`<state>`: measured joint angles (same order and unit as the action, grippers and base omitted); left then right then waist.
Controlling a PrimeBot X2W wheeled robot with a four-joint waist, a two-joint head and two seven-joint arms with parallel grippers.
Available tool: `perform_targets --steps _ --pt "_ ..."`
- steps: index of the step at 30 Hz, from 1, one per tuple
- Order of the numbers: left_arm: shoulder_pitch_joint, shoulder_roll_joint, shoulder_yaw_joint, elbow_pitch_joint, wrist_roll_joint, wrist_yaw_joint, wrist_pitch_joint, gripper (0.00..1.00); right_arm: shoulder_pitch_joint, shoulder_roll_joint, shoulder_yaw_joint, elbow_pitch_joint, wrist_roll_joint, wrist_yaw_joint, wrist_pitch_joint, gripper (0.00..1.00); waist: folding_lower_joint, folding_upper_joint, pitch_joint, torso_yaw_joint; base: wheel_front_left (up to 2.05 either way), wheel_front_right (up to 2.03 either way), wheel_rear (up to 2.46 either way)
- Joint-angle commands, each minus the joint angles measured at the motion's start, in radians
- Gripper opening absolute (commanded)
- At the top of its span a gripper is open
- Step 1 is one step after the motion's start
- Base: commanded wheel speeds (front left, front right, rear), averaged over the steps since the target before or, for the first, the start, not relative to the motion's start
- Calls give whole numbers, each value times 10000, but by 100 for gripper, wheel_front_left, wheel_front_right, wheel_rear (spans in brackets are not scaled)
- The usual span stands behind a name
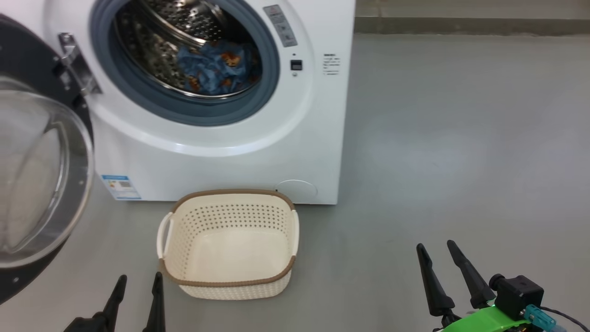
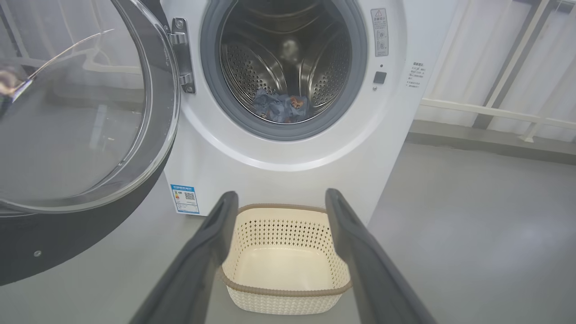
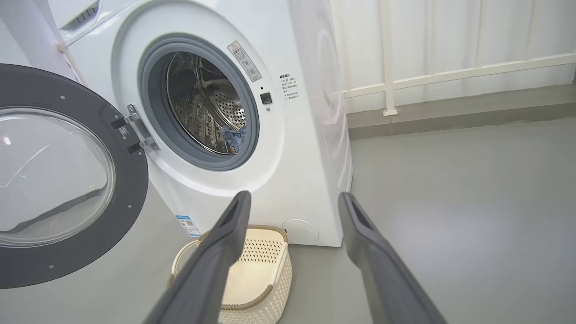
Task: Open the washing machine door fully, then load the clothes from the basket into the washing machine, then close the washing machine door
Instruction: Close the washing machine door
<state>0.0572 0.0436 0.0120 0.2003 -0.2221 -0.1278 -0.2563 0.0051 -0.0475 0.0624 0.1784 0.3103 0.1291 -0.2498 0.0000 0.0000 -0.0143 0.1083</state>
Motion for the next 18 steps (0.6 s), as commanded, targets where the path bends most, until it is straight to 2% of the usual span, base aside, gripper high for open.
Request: perform_targets --steps 1,18 --pt "-212 66 328 -304 111 10 -55 100 -52 -28 359 -252 114 16 -120 100 0 0 -70 494 0 0 0" --pt "44 129 578 -525 423 -15 -55 100 2 -28 969 -259 419 16 -120 100 0 0 -261 3284 0 0 0"
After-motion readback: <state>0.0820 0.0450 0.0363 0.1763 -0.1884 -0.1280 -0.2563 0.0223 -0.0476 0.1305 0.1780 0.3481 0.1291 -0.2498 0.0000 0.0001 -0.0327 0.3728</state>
